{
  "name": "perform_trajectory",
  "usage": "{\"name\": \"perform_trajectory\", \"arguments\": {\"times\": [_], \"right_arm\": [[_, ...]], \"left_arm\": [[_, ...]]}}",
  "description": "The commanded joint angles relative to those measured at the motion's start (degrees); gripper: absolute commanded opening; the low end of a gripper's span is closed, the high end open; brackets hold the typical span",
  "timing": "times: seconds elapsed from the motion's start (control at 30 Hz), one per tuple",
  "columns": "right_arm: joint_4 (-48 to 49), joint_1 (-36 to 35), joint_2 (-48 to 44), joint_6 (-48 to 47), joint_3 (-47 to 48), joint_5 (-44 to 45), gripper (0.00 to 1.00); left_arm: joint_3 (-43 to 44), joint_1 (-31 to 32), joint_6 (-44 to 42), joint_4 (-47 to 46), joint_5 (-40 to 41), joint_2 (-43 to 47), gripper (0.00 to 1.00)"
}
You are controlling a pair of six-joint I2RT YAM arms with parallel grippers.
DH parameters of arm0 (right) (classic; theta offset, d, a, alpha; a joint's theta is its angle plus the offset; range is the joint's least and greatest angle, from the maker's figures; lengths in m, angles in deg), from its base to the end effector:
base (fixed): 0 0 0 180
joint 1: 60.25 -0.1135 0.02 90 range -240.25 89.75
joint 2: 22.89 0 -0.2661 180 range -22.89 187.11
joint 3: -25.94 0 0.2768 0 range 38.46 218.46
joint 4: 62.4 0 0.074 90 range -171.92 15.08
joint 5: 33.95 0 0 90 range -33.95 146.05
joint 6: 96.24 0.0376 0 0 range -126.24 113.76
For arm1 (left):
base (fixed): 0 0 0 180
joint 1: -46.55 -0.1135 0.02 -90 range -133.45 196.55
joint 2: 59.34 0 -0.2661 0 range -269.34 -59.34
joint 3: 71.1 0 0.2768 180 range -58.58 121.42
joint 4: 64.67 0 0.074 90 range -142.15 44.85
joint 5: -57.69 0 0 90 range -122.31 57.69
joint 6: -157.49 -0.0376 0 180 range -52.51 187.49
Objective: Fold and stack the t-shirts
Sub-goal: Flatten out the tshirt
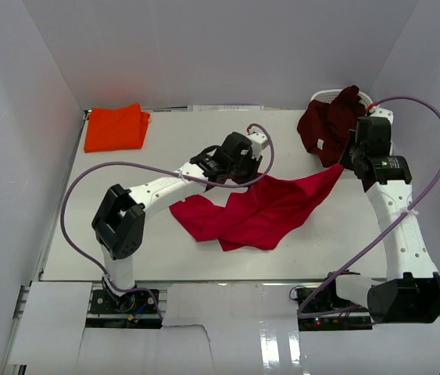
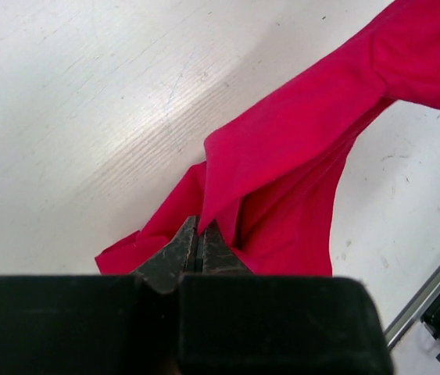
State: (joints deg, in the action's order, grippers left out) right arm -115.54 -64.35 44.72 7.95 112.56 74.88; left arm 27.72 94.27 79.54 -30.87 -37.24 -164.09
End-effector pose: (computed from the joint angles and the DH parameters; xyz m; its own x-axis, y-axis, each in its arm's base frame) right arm 0.2712 0.0073 0.3882 -0.4938 0.1972 -0.8469 0.3299 0.9436 0.0274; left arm 0.2995 -0.3342 0.2710 -0.5837 0.3328 -0.7407 0.6746 0.7064 -0.2143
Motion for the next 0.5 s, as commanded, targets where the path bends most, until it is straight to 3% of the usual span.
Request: {"name": "perform_trajectory", "arguments": {"times": [0.0,0.23,0.37,0.47], "right_arm": [[0.63,1.37,-0.38,1.98,-0.63,1.74,0.08],[1.60,1.55,-1.17,1.98,-2.03,0.59,0.08],[1.51,1.64,-1.34,1.89,-2.39,0.07,0.08],[1.51,1.73,-1.34,1.71,-2.47,-0.37,0.08]], "left_arm": [[4.39,-0.35,-0.01,-0.62,-3.59,-3.00,0.00],[12.30,-0.35,-0.89,-1.42,-5.35,-10.99,0.00],[16.00,-0.26,-0.10,-1.41,-5.27,-13.72,0.40],[17.14,-0.70,-0.19,-2.38,-4.04,-13.47,0.43]]}}
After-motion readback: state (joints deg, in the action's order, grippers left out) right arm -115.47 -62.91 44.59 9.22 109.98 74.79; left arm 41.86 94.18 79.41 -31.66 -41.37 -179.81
